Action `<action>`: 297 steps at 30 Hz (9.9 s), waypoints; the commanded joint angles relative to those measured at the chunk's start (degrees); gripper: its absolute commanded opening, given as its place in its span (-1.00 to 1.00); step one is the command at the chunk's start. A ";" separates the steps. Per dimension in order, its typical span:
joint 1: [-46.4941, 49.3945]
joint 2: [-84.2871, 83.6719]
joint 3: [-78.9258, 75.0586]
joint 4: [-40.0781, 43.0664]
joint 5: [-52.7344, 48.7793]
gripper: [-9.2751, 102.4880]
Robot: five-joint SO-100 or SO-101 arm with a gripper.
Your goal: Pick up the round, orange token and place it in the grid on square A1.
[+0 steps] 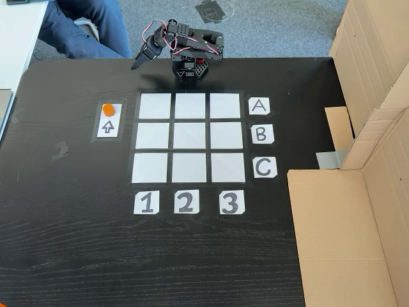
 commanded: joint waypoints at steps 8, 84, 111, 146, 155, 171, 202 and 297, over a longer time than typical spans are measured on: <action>1.93 -4.48 -0.97 -6.86 -2.90 -0.60; -29.18 -103.01 -97.91 18.46 20.74 -0.26; -34.98 -128.50 -107.31 15.47 32.17 -0.26; -35.95 -136.67 -112.76 14.41 34.89 -0.31; -35.86 -137.20 -113.03 14.41 34.89 -0.36; -35.77 -137.46 -113.12 14.41 35.33 -0.56; -33.40 -107.58 -106.61 23.12 34.98 -0.59; -47.46 -79.54 -42.45 4.22 13.97 -0.59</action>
